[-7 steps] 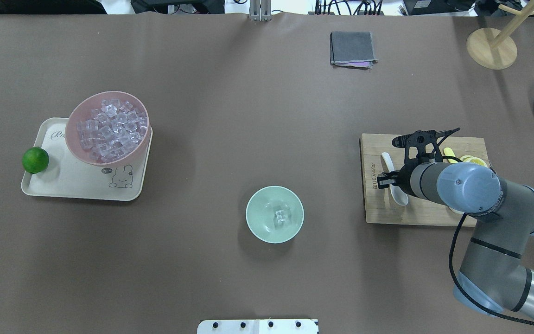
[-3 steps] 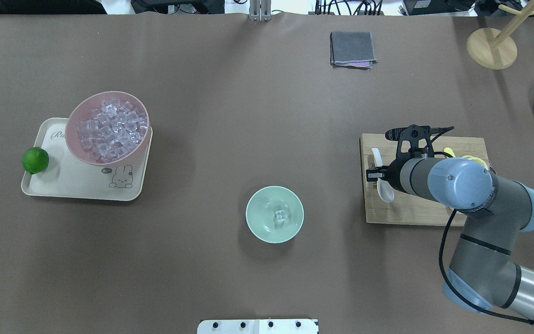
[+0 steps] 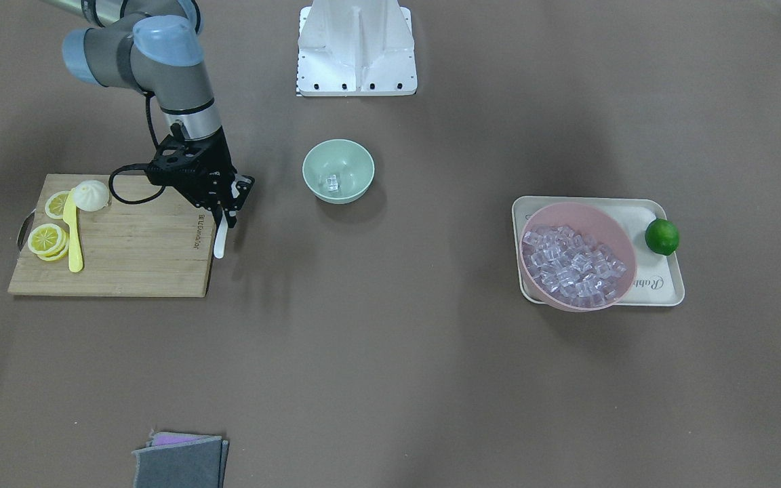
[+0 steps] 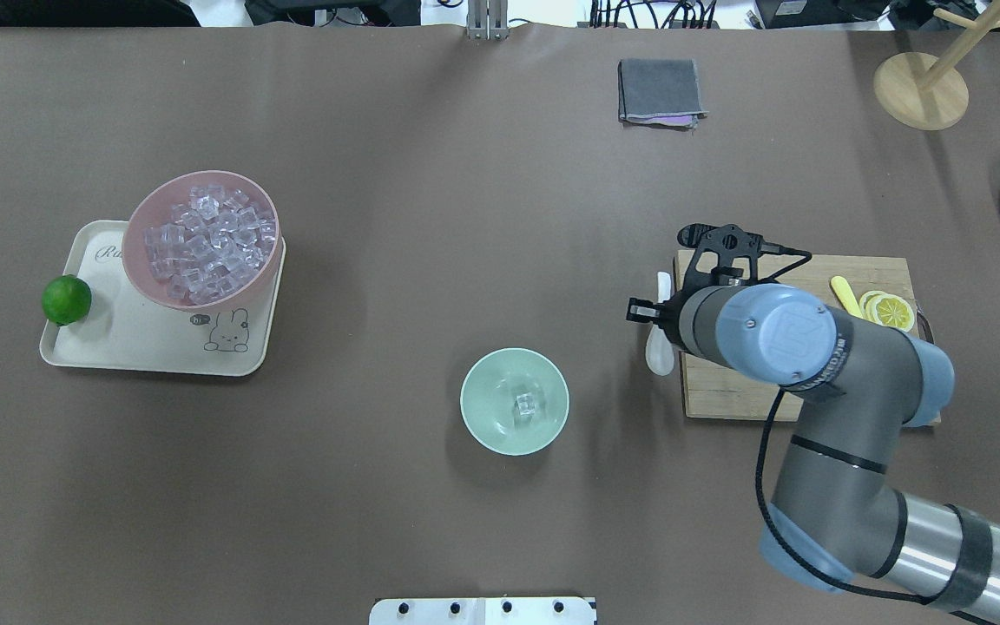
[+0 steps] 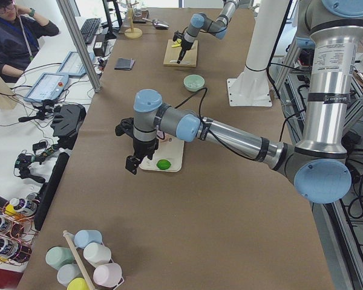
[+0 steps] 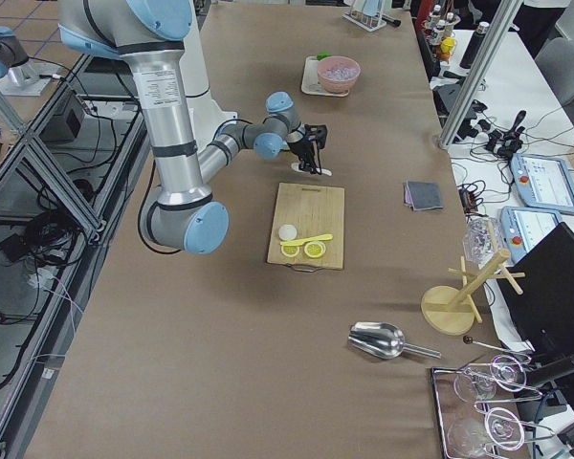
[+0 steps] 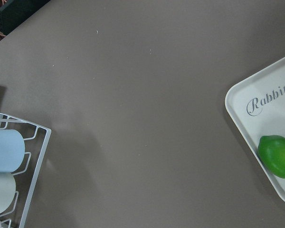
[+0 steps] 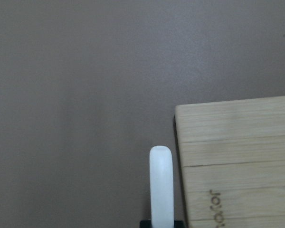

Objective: Put spoon and ice into bowl

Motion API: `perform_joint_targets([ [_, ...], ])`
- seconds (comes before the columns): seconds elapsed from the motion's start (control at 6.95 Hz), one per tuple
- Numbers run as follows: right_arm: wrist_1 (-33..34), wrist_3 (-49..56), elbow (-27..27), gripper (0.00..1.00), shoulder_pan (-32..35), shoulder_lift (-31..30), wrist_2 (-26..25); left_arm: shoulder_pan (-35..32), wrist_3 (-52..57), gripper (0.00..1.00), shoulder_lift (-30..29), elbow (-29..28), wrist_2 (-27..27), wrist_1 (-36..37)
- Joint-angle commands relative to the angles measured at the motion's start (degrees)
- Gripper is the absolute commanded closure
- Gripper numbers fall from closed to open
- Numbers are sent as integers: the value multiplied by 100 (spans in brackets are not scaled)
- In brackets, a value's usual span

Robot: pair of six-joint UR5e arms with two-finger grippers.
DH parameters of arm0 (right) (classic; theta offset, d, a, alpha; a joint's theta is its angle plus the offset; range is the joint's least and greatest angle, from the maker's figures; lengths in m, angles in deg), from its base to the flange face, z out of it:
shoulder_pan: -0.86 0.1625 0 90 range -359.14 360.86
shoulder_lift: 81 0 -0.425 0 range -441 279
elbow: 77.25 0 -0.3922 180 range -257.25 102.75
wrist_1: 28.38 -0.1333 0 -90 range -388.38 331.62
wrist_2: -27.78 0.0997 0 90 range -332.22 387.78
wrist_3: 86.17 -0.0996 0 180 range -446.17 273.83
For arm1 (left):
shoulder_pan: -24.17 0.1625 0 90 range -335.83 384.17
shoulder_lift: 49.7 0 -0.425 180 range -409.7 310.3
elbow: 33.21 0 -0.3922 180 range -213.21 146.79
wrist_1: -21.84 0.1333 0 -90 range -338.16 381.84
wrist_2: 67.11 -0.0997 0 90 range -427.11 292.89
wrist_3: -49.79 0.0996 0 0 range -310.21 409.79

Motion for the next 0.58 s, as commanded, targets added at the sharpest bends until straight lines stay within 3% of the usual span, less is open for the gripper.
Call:
perform_joint_targets([
  [0.0, 1617, -1155, 7, 100, -553, 1033, -530, 9, -15, 2, -14, -25, 0, 0],
  [0.14, 2391, -1621, 7, 100, -782, 1552, -636, 9, -15, 2, -32, -60, 0, 0],
  [0.43, 2662, -2011, -45, 100, -1248, 1750, -1127, 9, -15, 2, -41, -104, 0, 0],
])
